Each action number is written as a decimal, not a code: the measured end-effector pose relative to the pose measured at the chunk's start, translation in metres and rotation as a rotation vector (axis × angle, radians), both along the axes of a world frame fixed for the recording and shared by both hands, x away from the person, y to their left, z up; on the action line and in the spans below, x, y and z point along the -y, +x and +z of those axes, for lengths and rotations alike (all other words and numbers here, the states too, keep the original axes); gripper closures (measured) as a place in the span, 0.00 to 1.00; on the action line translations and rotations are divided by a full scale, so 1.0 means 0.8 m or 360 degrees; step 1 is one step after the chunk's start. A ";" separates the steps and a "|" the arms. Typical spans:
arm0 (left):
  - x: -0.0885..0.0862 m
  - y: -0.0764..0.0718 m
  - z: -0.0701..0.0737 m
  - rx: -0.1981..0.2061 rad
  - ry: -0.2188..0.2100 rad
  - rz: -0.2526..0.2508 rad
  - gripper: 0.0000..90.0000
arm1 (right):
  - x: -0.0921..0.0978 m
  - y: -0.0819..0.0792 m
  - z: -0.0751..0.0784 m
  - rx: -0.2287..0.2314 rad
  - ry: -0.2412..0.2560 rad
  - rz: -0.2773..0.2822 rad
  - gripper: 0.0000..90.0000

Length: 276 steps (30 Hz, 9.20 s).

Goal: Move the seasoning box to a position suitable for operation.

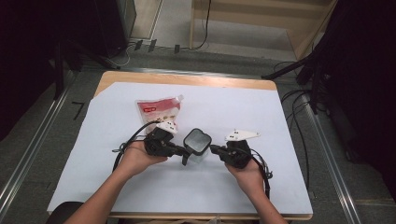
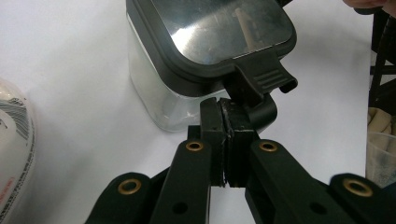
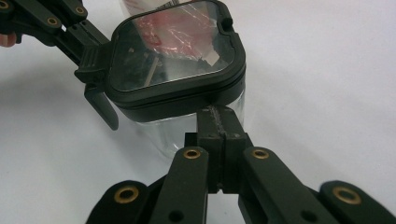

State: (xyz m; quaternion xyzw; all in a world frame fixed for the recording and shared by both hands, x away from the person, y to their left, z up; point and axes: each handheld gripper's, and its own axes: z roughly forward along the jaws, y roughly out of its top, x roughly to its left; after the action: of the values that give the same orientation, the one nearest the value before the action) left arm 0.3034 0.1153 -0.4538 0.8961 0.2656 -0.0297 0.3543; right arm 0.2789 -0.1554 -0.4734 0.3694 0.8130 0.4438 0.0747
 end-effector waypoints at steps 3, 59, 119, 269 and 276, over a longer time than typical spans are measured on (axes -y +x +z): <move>0.003 -0.001 0.000 -0.0017 -0.0019 0.0000 1.00 | 0.001 0.002 0.001 -0.0016 0.0000 -0.0024 1.00; 0.047 -0.032 0.024 0.0057 -0.0120 -0.0172 0.92 | 0.050 -0.042 0.025 -0.0096 0.0049 -0.0090 1.00; 0.009 -0.011 0.024 0.0126 -0.0162 -0.0104 0.46 | 0.057 -0.011 -0.005 -0.0192 -0.0043 -0.0134 1.00; 0.164 0.036 0.083 0.0284 0.0034 -0.0562 0.75 | 0.091 0.027 -0.007 -0.0217 -0.0015 -0.0306 1.00; 0.173 0.036 0.080 0.0242 0.0020 -0.0588 0.85 | 0.092 0.025 -0.007 -0.0219 -0.0013 -0.0297 1.00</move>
State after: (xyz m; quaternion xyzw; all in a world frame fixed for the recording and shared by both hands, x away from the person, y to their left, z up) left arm 0.3324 -0.0232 -0.3895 0.9315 0.0693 -0.0248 0.3562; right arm 0.2990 -0.2292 -0.4792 0.4727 0.7801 0.4052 0.0613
